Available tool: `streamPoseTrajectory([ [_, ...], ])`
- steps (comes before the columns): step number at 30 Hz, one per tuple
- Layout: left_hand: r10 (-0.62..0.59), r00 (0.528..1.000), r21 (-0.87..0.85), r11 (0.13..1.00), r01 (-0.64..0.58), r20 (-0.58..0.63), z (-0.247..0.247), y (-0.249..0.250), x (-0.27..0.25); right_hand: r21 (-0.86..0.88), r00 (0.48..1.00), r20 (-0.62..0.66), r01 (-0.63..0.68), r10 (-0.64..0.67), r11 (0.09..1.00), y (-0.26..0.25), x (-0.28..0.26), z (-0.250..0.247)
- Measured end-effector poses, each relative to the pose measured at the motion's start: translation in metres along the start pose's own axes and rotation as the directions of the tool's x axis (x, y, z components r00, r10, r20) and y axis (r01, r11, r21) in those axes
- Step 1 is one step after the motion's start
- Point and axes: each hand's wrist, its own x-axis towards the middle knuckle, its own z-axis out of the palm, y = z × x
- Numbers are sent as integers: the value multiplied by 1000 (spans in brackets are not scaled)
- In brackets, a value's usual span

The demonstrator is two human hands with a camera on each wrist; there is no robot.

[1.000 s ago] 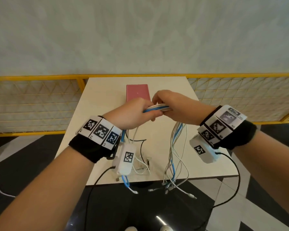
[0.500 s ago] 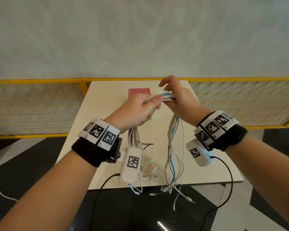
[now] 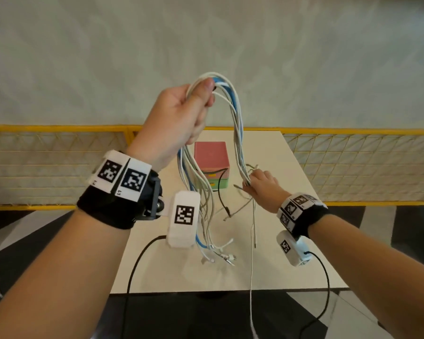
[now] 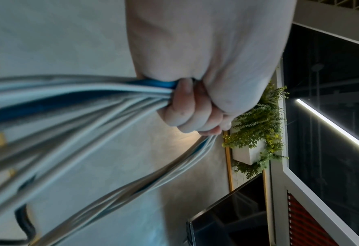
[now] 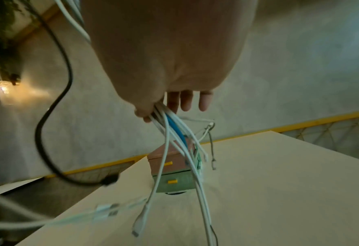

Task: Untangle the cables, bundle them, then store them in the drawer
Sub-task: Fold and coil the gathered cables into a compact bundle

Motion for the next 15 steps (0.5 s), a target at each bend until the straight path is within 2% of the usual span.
streamPoseTrajectory([
  [2,-1,1000,-2,1000,1,-1,-1,-6,-1,156,994,111,-37,20,987,3,7,-6],
  [4,-1,1000,-24,1000,0,-14,-4,-9,-1,295,951,296,-179,88,938,6,11,-10],
  [6,-2,1000,-39,999,1,-30,-7,-11,1,447,891,426,-359,157,819,10,15,-9],
  [7,-4,999,-38,999,3,-31,-9,-13,1,519,880,444,-409,172,751,10,17,-8],
  [8,-7,1000,-34,999,6,-26,-11,-15,1,548,887,419,-417,194,726,12,22,-7],
  [9,-11,1000,-31,999,11,-15,-12,-18,2,500,916,339,-370,216,783,15,29,-6],
  [11,-23,1000,-27,999,23,12,-17,-24,4,312,965,90,-263,247,913,23,44,-12],
  [13,-48,998,-13,999,49,28,-23,-31,6,258,975,-108,-164,197,952,29,57,-27],
  [15,-96,995,19,995,95,26,-25,-39,8,274,981,-124,-112,150,955,34,67,-47],
])
